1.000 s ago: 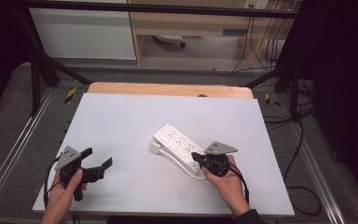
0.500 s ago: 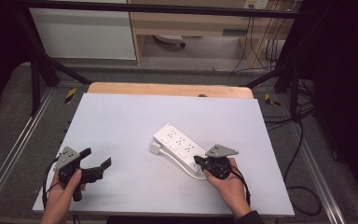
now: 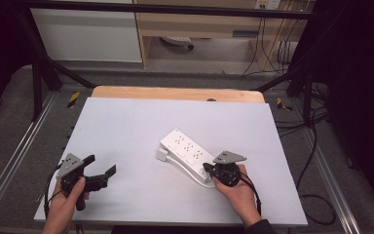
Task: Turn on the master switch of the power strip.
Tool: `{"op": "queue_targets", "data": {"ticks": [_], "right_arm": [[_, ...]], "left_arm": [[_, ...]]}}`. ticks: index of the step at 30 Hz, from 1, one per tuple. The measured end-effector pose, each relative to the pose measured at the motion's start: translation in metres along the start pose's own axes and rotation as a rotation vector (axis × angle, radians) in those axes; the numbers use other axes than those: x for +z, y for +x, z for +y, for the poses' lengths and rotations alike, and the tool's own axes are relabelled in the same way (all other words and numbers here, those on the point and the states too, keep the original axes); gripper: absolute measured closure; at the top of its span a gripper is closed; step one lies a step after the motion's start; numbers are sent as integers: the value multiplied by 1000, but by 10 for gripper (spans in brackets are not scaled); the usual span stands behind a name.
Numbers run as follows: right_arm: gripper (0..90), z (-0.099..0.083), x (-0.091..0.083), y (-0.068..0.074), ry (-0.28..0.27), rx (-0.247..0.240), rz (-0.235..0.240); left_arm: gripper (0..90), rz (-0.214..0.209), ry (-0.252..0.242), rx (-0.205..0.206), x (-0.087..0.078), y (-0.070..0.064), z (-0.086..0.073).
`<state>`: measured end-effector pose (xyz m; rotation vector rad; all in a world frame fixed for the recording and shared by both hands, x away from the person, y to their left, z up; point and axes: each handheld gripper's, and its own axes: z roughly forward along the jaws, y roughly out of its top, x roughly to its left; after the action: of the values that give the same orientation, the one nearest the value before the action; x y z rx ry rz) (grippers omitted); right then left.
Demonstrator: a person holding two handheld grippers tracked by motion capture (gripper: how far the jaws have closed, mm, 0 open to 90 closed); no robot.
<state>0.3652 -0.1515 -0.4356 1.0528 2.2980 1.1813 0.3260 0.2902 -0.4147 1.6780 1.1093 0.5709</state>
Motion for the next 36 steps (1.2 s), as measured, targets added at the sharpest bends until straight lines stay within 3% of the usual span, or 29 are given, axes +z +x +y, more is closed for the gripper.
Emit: {"op": "queue_targets", "data": {"ticks": [36], "right_arm": [[900, -3, 4, 3, 7, -19, -13]], "left_arm": [[60, 9, 1, -2, -1, 1, 0]]}}
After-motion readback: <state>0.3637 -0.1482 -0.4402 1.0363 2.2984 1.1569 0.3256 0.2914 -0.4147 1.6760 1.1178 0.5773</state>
